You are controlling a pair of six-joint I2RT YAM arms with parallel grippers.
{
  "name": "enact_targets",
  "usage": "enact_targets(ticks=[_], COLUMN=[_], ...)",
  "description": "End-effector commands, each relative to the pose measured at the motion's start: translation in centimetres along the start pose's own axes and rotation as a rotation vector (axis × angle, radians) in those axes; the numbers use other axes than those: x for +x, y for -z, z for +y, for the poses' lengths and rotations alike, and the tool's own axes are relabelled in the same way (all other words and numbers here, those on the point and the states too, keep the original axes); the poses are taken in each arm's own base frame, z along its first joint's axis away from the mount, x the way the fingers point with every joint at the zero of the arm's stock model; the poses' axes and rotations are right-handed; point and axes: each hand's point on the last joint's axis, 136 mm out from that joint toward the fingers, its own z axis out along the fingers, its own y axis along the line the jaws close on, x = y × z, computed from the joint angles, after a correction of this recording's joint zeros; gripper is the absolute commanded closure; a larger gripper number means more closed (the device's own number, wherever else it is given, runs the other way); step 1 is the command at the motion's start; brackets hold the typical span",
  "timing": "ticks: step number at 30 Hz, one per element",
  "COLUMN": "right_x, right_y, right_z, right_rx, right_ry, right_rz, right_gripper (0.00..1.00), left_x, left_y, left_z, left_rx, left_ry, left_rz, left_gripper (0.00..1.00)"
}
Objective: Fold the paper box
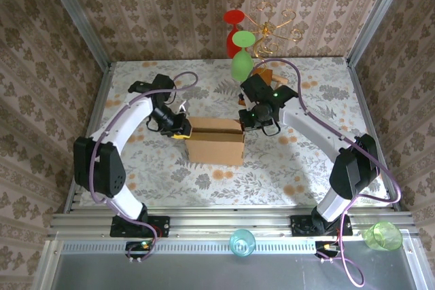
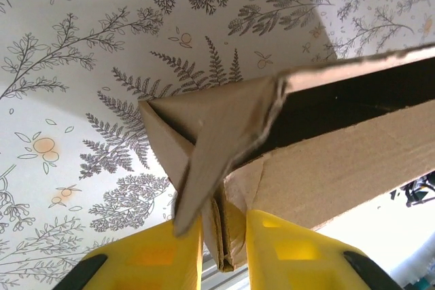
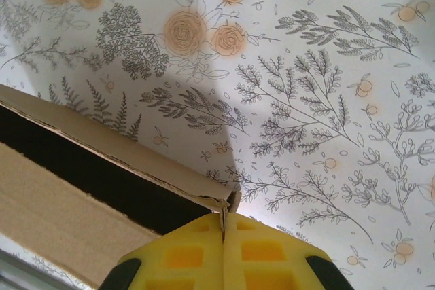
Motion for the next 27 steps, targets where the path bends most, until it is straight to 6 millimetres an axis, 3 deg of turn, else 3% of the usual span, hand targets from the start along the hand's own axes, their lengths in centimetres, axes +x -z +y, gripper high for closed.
enact_targets(ticks=[1,20,27], right_x=[0.9,3.5,4.6], right_y=[0.9,2.6,2.1], right_z=[-0.7,-0.3,0.2], right_rx=[0.074,0.175,0.217], right_ry=[-0.088,-0.189,-0.233], right_rz=[-0.019,-0.082,-0.069], right_gripper=[1.0,1.0,1.0], left_x=[-0.1,-1.8,-1.8], left_y=[0.2,-0.4,-0.5], left_z=[0.6,2.0,2.0], left_rx=[-0.015,-0.028,-0.004], left_ry=[0.036,0.168,0.219], left_rz=[-0.042,-0.267,-0.329], left_gripper=[0.77,0.81,0.81])
